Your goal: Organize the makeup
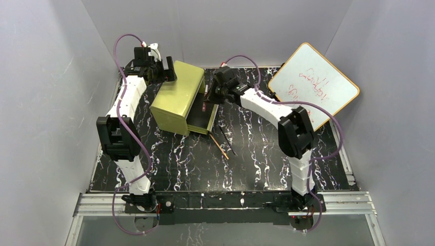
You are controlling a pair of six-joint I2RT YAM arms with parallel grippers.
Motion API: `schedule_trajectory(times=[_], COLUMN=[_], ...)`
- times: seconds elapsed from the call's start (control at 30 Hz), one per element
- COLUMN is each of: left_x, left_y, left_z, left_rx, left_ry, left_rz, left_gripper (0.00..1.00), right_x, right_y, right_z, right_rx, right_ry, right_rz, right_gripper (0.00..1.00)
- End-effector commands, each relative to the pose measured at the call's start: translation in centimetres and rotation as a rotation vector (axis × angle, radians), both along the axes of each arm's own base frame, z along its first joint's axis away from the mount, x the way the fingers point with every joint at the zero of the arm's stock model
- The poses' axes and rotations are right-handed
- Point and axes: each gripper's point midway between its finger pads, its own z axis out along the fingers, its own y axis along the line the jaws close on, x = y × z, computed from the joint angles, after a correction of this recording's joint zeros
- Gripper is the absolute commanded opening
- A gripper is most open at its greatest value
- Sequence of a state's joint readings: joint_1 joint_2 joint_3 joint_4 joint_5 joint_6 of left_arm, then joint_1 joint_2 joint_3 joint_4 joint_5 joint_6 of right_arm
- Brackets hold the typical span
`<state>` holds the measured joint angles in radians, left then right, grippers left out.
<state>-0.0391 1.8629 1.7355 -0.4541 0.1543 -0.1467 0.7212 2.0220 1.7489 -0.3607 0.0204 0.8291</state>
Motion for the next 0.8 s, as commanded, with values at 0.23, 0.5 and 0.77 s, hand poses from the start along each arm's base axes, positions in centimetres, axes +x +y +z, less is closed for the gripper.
schedule_trajectory(times=[0.23,0.5,0.77], left_x=[-4.1,-3.9,-3.9], left_y=[3.4,5.1,5.3], left_z=[-5.2,-5.1,-5.1], left_rx=[0.092,0.065,0.061], left_ry=[0.224,0.222,0.221], left_rz=[0.052,0.090,0.098], left_gripper=[0.99,0.99,0.99], right_x=[0.7,0.5,1.0], right_y=[7.4,6.7,6.3], right_z=[-2.1,-3.0,0.0], right_rx=[0.333,0.302,0.278], right_ry=[0.255,0.283,0.223], right_rz=[0.068,0.042,0.058], right_gripper=[0.01,0.25,0.54])
